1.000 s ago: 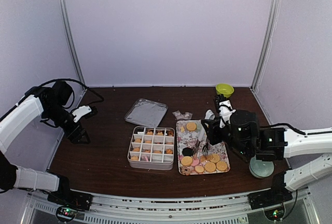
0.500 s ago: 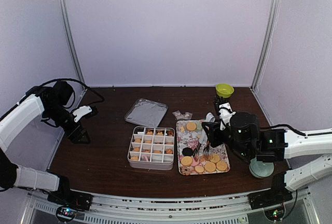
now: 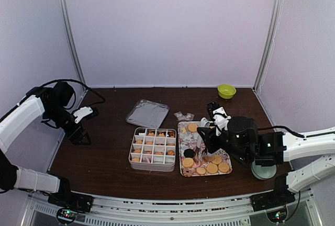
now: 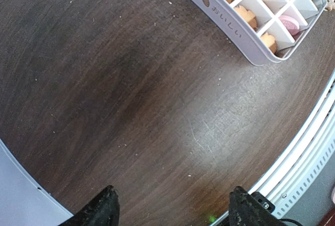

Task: Pack the cookies
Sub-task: Adjust the fake cookies on the plate.

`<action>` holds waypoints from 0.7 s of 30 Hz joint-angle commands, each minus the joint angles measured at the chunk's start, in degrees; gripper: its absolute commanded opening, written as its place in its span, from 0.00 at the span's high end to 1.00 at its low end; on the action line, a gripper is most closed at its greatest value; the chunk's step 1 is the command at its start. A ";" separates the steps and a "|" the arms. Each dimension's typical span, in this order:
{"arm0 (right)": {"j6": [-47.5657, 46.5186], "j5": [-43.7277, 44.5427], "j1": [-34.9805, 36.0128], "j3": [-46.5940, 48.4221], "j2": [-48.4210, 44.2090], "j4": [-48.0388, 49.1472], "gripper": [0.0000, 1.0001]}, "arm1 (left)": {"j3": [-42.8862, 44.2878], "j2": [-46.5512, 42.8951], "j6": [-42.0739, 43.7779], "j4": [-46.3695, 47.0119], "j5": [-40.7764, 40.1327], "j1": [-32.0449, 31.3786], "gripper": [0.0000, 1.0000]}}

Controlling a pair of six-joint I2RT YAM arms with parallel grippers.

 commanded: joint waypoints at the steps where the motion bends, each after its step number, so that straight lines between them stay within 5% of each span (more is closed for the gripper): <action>1: -0.78 -1.79 0.73 1.63 0.78 3.02 0.69 | 1.09 -0.16 0.21 0.59 0.00 0.35 0.26; 21: 0.82 -2.81 0.90 -1.35 -2.18 2.72 0.68 | 1.59 -0.08 0.06 0.43 0.07 0.42 0.26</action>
